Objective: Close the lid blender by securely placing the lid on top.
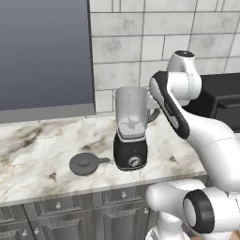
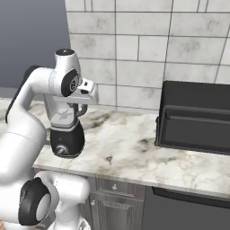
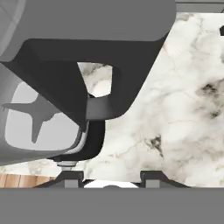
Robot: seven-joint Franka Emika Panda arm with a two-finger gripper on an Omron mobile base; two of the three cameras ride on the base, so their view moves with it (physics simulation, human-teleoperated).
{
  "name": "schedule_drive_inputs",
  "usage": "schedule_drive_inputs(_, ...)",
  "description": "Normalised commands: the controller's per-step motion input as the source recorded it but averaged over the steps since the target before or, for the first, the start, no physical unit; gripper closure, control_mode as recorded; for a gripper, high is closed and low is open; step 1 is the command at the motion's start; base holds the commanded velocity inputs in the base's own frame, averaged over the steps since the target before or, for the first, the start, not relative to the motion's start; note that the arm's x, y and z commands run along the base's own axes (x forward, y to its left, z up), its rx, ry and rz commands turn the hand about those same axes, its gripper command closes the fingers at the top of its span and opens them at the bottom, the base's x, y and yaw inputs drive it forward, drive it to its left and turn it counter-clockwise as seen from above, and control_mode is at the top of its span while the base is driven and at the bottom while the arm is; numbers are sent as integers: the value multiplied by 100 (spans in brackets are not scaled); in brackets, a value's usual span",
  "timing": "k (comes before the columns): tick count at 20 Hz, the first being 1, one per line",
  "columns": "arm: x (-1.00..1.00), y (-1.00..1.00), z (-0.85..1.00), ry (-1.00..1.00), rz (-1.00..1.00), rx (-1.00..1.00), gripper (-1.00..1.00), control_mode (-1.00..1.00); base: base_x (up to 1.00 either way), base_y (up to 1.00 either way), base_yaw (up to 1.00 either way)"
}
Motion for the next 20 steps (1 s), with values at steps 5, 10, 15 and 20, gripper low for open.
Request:
schedule_drive_inputs(5, -44, 15, 0, -8, 0, -2, -100, -100, 0, 0, 0)
schedule_drive_inputs(10, -100, 53, 0, -48, 6, -18, -100, -100, 0, 0, 0)
schedule_drive_inputs(15, -91, 91, -1, -40, 15, -28, -100, -100, 0, 0, 0)
schedule_drive_inputs(20, -49, 95, 0, -8, 16, -23, -100, -100, 0, 0, 0)
